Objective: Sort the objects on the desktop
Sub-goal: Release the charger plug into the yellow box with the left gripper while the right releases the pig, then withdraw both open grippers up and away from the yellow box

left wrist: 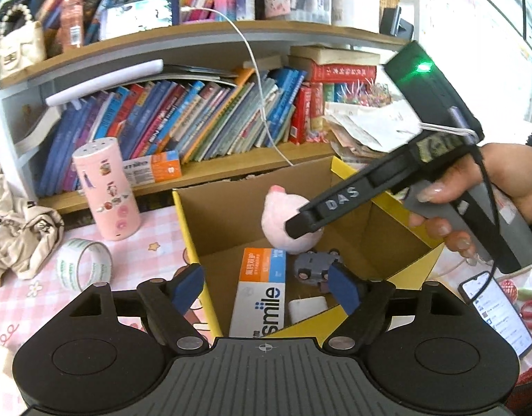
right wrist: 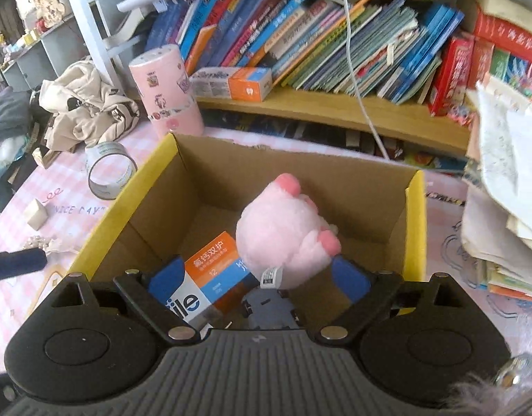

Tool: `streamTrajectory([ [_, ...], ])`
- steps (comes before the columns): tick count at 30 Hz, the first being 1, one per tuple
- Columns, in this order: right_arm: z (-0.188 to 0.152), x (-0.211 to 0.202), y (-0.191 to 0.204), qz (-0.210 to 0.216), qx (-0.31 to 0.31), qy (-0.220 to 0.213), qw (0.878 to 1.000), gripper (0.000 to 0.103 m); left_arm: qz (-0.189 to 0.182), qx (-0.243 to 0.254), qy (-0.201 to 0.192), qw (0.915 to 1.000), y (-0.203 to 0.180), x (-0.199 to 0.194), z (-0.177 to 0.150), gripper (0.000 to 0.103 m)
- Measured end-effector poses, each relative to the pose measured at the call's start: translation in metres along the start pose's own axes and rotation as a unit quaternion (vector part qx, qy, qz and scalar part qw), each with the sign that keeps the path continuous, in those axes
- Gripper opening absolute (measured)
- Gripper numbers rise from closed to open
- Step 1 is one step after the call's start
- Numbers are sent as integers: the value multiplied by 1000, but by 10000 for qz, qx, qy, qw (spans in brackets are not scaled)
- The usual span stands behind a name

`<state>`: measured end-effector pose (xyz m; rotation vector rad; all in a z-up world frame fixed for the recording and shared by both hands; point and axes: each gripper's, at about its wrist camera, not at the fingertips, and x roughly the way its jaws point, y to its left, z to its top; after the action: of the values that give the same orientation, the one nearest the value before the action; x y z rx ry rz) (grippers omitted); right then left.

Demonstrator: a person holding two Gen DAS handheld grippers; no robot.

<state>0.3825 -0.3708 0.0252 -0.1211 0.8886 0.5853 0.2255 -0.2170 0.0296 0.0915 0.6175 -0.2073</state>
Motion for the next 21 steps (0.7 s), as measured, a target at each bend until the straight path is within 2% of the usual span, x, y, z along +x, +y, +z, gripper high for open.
streamTrajectory([
  [11,-42,-58,20,-505,-443,-785,9946,95,155,-59,-180,9997,-1,-36,-14,82],
  [21,-82,-87,30,-905,-304,-1000,9904,97,198,-185,21,9996,-2,-40,-32,82],
])
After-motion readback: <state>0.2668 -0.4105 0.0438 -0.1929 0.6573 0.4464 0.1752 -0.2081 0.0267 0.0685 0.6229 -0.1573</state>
